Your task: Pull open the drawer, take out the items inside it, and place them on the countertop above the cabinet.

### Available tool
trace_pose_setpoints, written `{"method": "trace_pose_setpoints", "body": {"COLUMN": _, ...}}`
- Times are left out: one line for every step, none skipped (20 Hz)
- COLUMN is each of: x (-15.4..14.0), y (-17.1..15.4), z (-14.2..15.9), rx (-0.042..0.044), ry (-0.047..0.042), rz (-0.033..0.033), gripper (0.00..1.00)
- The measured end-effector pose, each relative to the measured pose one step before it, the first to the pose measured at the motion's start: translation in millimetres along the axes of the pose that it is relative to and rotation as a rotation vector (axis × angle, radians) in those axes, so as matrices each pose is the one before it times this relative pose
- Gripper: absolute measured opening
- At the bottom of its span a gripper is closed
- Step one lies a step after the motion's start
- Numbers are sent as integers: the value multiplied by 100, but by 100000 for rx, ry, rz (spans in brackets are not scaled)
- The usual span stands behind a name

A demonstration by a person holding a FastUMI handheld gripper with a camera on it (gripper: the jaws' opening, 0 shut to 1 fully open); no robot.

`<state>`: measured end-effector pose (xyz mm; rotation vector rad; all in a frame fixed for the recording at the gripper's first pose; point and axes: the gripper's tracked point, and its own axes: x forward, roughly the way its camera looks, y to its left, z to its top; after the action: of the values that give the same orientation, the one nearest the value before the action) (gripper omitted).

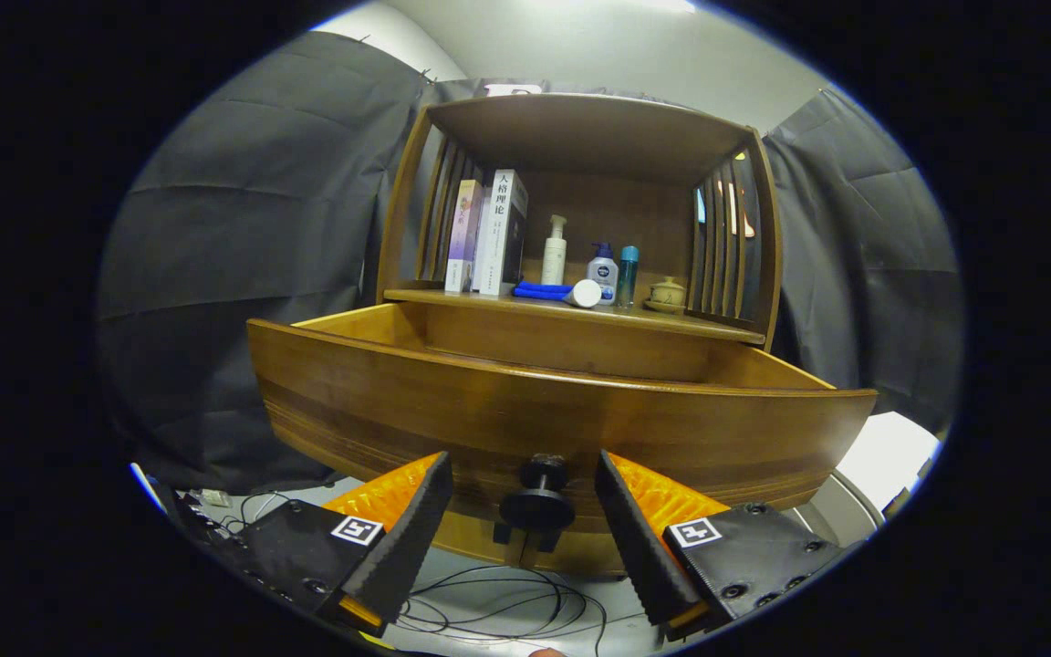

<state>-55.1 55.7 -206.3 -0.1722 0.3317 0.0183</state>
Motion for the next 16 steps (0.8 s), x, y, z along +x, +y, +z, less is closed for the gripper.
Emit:
{"method": "trace_pose_setpoints", "body": {"x": 247, "y": -73, "z": -58, "rx": 457, "ry": 28, "rz": -695, "gripper": 98}}
{"method": "trace_pose_setpoints", "body": {"x": 54, "y": -32, "z": 272, "rx": 1022, "ry": 338, "rz": -910, "gripper": 98}}
{"method": "trace_pose_setpoints", "body": {"x": 12, "y": 225, "z": 58, "rx": 597, "ry": -1411, "rz": -54, "gripper": 98}}
{"method": "trace_pose_setpoints", "body": {"x": 124, "y": 5, "z": 145, "rx": -450, "ry": -420, "rz": -854, "gripper": 98}}
{"method": "trace_pose_setpoints", "body": {"x": 59, "y": -100, "z": 97, "rx": -271, "ry": -118, "rz": -923, "gripper": 98}}
{"method": "trace_pose_setpoints", "body": {"x": 3, "y": -77, "z": -38, "rx": 469, "ry": -5, "rz": -567, "gripper": 98}}
{"method": "trace_pose_setpoints", "body": {"x": 58, "y": -10, "z": 65, "rx": 1782, "ry": 281, "rz": -645, "gripper": 98}}
{"method": "trace_pose_setpoints", "body": {"x": 78, "y": 5, "z": 52, "rx": 1863, "ry": 189, "rz": -725, "gripper": 98}}
{"method": "trace_pose_setpoints", "body": {"x": 49, "y": 16, "z": 111, "rx": 556, "ry": 148, "rz": -910, "gripper": 98}}
{"method": "trace_pose_setpoints", "body": {"x": 6, "y": 32, "z": -13, "rx": -589, "ry": 1, "rz": -987, "gripper": 98}}
{"method": "trace_pose_setpoints", "body": {"x": 29, "y": -36, "z": 4, "rx": -1404, "ry": 24, "rz": -874, "gripper": 98}}
{"method": "trace_pose_setpoints", "body": {"x": 68, "y": -49, "z": -39, "rx": -830, "ry": -189, "rz": -699, "gripper": 98}}
{"method": "trace_pose_setpoints", "body": {"x": 46, "y": 52, "z": 42, "rx": 581, "ry": 29, "rz": -254, "gripper": 98}}
{"method": "trace_pose_setpoints", "body": {"x": 148, "y": -40, "z": 49, "rx": 1117, "ry": 18, "rz": -291, "gripper": 98}}
{"method": "trace_pose_setpoints", "body": {"x": 198, "y": 67, "z": 109, "rx": 1305, "ry": 182, "rz": -325, "gripper": 97}}
{"method": "trace_pose_setpoints", "body": {"x": 389, "y": 16, "z": 125, "rx": 704, "ry": 325, "rz": -291, "gripper": 97}}
